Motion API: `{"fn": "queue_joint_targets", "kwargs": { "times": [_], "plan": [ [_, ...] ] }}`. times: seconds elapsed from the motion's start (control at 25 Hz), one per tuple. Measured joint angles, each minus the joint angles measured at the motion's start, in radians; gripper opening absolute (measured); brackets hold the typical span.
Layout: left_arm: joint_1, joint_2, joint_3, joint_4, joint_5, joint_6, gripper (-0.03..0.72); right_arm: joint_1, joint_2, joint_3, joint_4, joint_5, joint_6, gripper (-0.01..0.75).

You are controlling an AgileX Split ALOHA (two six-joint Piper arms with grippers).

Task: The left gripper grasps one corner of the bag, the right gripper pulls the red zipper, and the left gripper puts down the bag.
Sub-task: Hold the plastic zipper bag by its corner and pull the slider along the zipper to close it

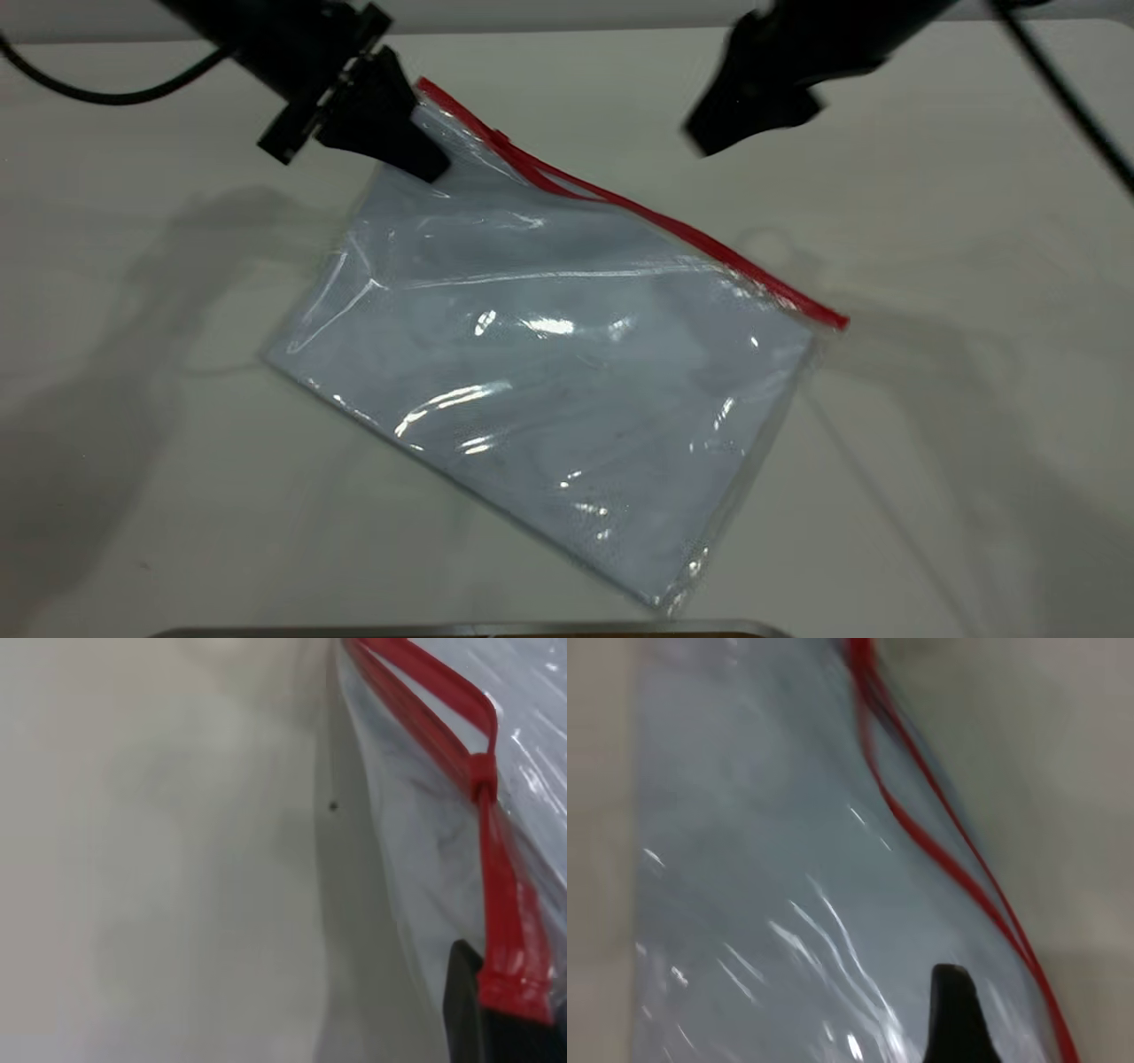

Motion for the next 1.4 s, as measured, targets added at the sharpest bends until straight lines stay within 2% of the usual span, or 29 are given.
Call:
{"fn": "queue_joint_targets", "kwargs": {
  "times": [0.2,0.36,0.52,0.88,1.08,1.4],
  "plan": [
    [-0.064,0.000,-0.002,0.011,-0.031,0.000,0.053,0.004,0.080,-0.067,0.199,0.135,-0.194,0.508],
    [-0.098,0.000,-0.003,-0.001,-0.059,0.000,0.053,0.004,0.104,-0.076,0.310,0.184,-0.307,0.508],
    [-0.126,0.001,-0.011,-0.032,-0.068,0.001,0.053,0.004,0.140,-0.076,0.359,0.184,-0.346,0.508],
    [-0.128,0.003,-0.018,-0.062,-0.069,0.002,0.053,0.004,0.189,-0.076,0.409,0.108,-0.366,0.488],
    [-0.128,0.003,-0.018,-0.074,-0.069,0.003,0.053,0.004,0.192,-0.076,0.445,0.108,-0.395,0.397],
    [-0.128,0.003,-0.018,-0.109,-0.074,0.004,0.053,0.004,0.192,-0.076,0.455,0.108,-0.403,0.152]
  ]
}}
